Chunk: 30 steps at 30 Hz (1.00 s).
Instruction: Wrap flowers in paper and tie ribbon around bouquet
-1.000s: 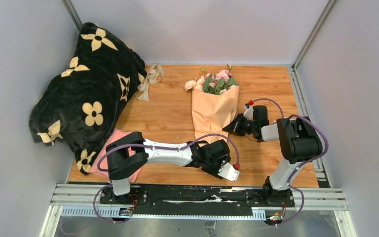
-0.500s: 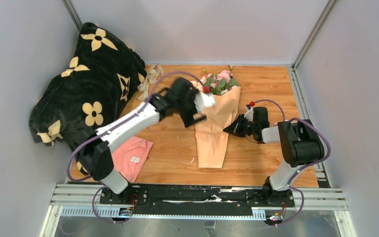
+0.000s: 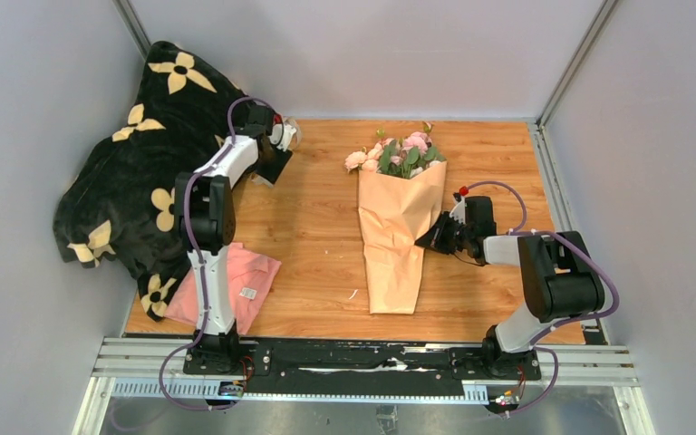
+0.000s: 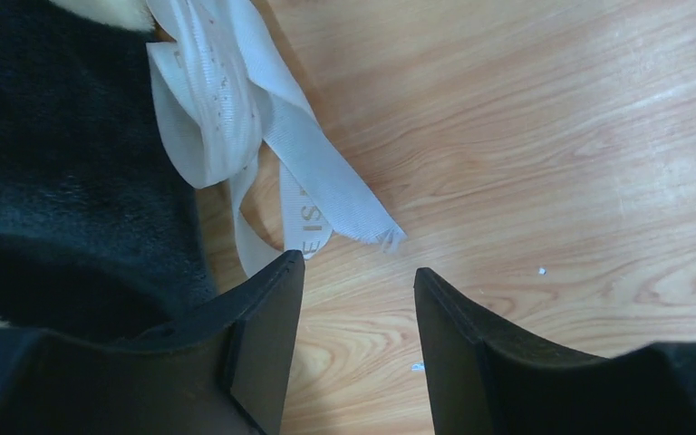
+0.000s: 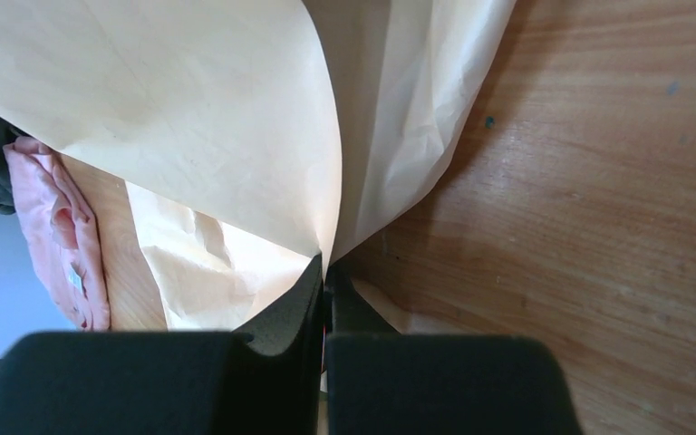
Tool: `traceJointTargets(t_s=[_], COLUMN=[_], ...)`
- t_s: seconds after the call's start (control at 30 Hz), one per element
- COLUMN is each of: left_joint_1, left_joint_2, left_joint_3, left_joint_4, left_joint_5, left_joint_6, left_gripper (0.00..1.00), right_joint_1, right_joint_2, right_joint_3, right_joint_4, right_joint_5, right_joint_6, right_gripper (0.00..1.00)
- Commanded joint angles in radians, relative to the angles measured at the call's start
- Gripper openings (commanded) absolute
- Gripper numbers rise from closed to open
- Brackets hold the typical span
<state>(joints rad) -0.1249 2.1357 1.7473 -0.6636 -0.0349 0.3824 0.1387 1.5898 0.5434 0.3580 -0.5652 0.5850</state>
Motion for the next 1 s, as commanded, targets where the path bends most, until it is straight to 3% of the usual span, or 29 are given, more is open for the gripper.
traceJointTargets(t_s=[0.0, 0.13, 0.3, 0.5, 0.77, 0.83, 0.93, 0.97], left_joint_1=[-0.003, 0.034, 0.112, 0.122, 0.122, 0.122, 0.122, 0.122], left_joint_2=[-0.001, 0.001, 0.029, 0.132, 0.153, 0.141, 0.135, 0.126], left_joint_3=[0.07, 0.053, 0.038, 0.089, 0.071, 0.054, 0.05, 0.044], left_joint_4=[-0.002, 0.089, 0.159, 0.086, 0.095, 0.107, 0.085, 0.071], left_joint_5=[-0.025, -0.084, -0.06, -0.097, 0.007, 0.0, -0.013, -0.003], left_joint_6=[-0.071, -0.174, -0.364, -0.378, -0.376, -0.377, -0.358, -0.35], left_gripper=[0.57, 0.52, 0.46, 0.54, 0.49, 0.4, 0.09, 0.04], right_joint_1=[0.016, 0.016, 0.016, 0.016, 0.017, 0.018, 0.018, 0.016], right_joint_2=[-0.008, -0.001, 0.004, 0.004, -0.011, -0.013, -0.02, -0.023], right_joint_3=[-0.015, -0.013, -0.006, 0.0, -0.001, 0.003, 0.003, 0.003], right_joint_4=[-0.123, -0.123, -0.125, -0.128, -0.141, -0.145, -0.143, -0.145], right_joint_5=[0.081, 0.071, 0.067, 0.058, 0.065, 0.067, 0.068, 0.069], right_joint_6=[-0.056, -0.065, -0.067, -0.075, -0.086, -0.089, -0.087, -0.086], right_gripper=[0.0, 0.0, 0.0, 0.0, 0.0, 0.0, 0.0, 0.0])
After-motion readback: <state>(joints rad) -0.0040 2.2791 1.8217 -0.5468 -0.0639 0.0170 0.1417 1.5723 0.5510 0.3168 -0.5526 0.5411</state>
